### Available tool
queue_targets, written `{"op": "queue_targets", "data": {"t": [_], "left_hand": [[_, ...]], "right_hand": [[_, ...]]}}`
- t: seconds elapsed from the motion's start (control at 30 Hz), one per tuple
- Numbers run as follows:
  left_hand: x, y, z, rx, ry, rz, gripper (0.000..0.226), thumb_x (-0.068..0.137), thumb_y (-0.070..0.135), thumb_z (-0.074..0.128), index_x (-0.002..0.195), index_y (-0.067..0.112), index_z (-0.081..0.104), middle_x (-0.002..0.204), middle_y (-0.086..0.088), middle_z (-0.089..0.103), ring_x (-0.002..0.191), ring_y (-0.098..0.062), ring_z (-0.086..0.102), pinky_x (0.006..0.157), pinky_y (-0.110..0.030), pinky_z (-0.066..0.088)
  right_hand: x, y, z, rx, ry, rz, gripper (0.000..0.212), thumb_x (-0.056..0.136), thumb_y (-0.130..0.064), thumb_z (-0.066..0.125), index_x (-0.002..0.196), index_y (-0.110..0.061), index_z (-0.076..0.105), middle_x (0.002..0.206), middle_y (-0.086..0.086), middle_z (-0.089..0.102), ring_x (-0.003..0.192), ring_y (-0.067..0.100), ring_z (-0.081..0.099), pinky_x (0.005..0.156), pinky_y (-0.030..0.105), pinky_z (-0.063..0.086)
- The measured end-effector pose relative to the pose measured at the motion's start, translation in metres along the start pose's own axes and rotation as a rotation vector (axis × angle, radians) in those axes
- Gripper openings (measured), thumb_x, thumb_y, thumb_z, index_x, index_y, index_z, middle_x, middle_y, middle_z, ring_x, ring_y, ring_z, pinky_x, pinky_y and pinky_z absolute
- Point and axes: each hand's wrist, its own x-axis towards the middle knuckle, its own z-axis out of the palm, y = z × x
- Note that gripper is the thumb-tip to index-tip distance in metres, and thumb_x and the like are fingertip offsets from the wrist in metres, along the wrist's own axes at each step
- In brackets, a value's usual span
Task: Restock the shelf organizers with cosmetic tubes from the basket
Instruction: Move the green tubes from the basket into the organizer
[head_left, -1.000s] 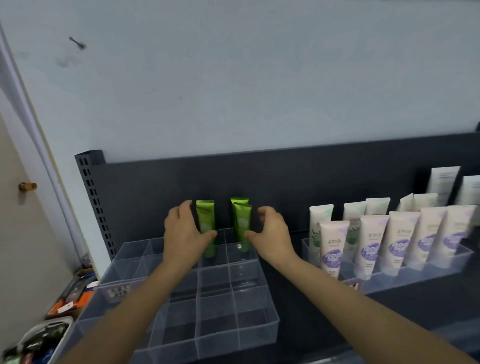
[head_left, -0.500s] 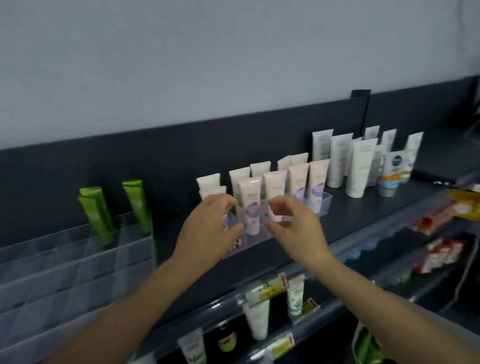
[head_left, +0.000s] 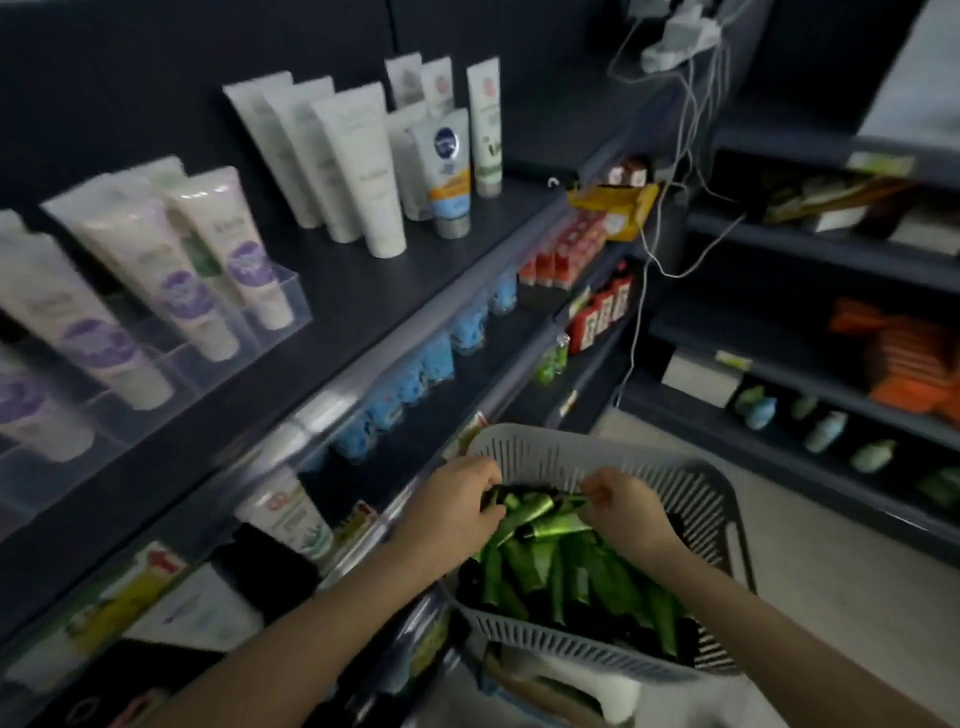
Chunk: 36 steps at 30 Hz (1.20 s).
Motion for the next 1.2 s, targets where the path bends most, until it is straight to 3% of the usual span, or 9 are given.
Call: {"op": "queue_targets", "data": {"t": [0.2,0.3,0.5,0.6,0.7,0.87,0.97,1.1,1.2], "left_hand": [[0.049,-0.013,0.099,0.048,-0.32,-0.154,0.023,0.087,0.027,0.062,0.107,0.015,0.062,0.102,-0.001,0.061,0.089,-0.016,0.058,0.071,-0.027,0.048],[0.065,-0.024,0.132,0.033,-0.414,-0.279,0.024,0.087,0.025,0.062,0.107,0.011,0.063,0.097,-0.005,0.065,0.084,-0.017,0.06,0.07,-0.029,0.049],[0.075,-0.03,0.196,-0.001,-0.504,-0.39,0.019,0.091,0.021,0.058,0.095,0.003,0.061,0.084,-0.01,0.064,0.075,-0.021,0.06,0.061,-0.027,0.044],[0.078,-0.02,0.22,-0.096,-0.528,-0.468,0.022,0.092,0.028,0.058,0.091,0.006,0.058,0.081,-0.007,0.06,0.077,-0.021,0.058,0.06,-0.026,0.04],[0.081,-0.021,0.234,-0.129,-0.525,-0.538,0.028,0.088,0.028,0.064,0.102,0.005,0.055,0.09,-0.01,0.063,0.085,-0.024,0.062,0.064,-0.026,0.042],[0.089,-0.032,0.247,-0.179,-0.535,-0.634,0.035,0.08,0.02,0.073,0.108,0.008,0.055,0.105,-0.007,0.065,0.097,-0.021,0.062,0.078,-0.027,0.05],[0.092,-0.034,0.249,-0.248,-0.581,-0.684,0.029,0.08,0.012,0.07,0.106,0.01,0.059,0.104,-0.006,0.063,0.099,-0.021,0.06,0.082,-0.027,0.049],[0.09,-0.04,0.231,-0.333,-0.706,-0.807,0.031,0.078,0.006,0.066,0.105,0.009,0.051,0.095,-0.004,0.052,0.092,-0.02,0.054,0.066,-0.027,0.048],[0.084,-0.046,0.216,-0.397,-0.755,-0.854,0.044,0.077,0.001,0.066,0.117,0.007,0.047,0.1,-0.006,0.052,0.094,-0.021,0.054,0.058,-0.025,0.049]], "right_hand": [[0.005,0.116,0.014,-0.153,-0.231,0.275,0.012,0.08,-0.015,0.062,0.069,-0.015,0.056,0.067,0.0,0.054,0.086,0.024,0.062,0.063,0.023,0.032],[0.013,0.144,0.031,-0.187,-0.307,0.356,0.012,0.081,-0.014,0.06,0.089,-0.007,0.064,0.093,0.01,0.066,0.097,0.029,0.063,0.064,0.025,0.037],[0.029,0.149,0.056,-0.184,-0.388,0.36,0.026,0.087,-0.008,0.05,0.108,-0.005,0.065,0.112,0.014,0.065,0.108,0.029,0.06,0.081,0.028,0.046],[0.036,0.149,0.061,-0.183,-0.401,0.355,0.013,0.088,-0.012,0.053,0.079,-0.01,0.062,0.101,0.015,0.067,0.102,0.029,0.061,0.072,0.028,0.042],[0.047,0.149,0.074,-0.109,-0.383,0.398,0.029,0.089,-0.012,0.051,0.06,-0.014,0.047,0.069,0.002,0.053,0.088,0.026,0.06,0.063,0.024,0.036],[0.068,0.138,0.103,-0.07,-0.354,0.486,0.013,0.086,-0.007,0.057,0.073,-0.008,0.057,0.094,0.014,0.068,0.092,0.029,0.065,0.07,0.03,0.05],[0.071,0.136,0.112,-0.017,-0.312,0.582,0.026,0.084,-0.011,0.06,0.06,-0.011,0.049,0.074,0.007,0.063,0.081,0.027,0.066,0.061,0.028,0.047],[0.074,0.132,0.115,0.028,-0.32,0.652,0.031,0.081,-0.022,0.065,0.053,-0.015,0.052,0.058,0.002,0.055,0.06,0.02,0.059,0.047,0.021,0.041],[0.072,0.125,0.12,0.134,-0.335,0.724,0.022,0.083,-0.014,0.062,0.063,-0.01,0.053,0.065,0.006,0.056,0.06,0.023,0.062,0.052,0.032,0.057]]}}
